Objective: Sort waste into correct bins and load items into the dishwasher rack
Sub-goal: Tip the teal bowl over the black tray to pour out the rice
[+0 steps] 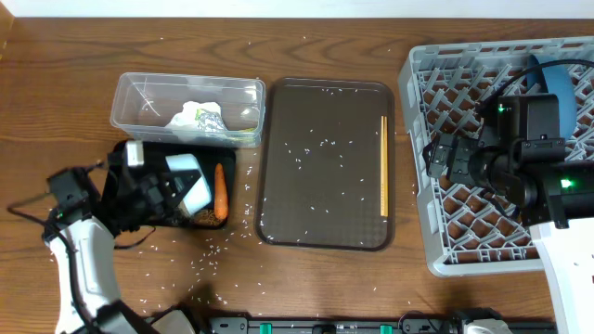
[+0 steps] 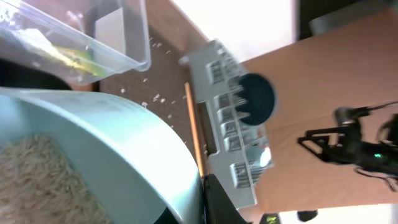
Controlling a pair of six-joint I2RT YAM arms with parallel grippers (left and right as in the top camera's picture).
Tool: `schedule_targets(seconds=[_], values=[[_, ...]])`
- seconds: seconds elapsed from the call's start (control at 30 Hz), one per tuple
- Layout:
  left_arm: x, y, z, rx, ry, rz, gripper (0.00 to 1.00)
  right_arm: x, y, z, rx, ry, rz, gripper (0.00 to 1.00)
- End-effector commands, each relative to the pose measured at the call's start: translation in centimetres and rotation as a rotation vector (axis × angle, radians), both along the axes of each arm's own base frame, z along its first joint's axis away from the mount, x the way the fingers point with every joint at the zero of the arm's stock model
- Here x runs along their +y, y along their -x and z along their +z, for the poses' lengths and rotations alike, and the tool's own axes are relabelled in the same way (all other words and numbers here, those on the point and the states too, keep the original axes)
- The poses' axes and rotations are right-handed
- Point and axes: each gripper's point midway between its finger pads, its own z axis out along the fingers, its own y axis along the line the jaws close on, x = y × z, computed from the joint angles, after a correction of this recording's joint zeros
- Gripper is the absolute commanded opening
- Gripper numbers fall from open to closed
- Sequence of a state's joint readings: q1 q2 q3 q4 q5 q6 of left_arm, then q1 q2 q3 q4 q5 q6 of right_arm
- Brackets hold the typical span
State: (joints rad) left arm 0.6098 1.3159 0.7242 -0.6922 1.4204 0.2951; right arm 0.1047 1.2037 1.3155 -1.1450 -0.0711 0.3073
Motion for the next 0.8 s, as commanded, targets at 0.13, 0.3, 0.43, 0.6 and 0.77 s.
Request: schedule_targets(seconds=[0.13,0.3,0.43,0.6,0.77], values=[[0.7,0.7,0.2,-0.223,0.012,0.006,0.06,0.0,0.0,0.1,0.002,-0.007,-0.011,0.99],[1.0,0.4,-0.2,-0.238,0.0,0.007,0.06,0.0,-0.1,0.2,-0.002,-0.007,-0.011,0.99],[1.4,-0.1,-0.6,-0.287,-0.068,0.001,0.07,0.0,-0.1,0.2,-0.003,-0.007,-0.011,0.99],[1.6,-0.3,-0.3,-0.278,-0.033,0.005,0.06,0.0,-0.1,0.1,-0.002,-0.008,-0.011,0.99],[1.3,0.1,-0.7,-0.251,-0.017,0.006,0.06,0.0,-0.1,0.1,-0.002,-0.008,-0.012,0.99]])
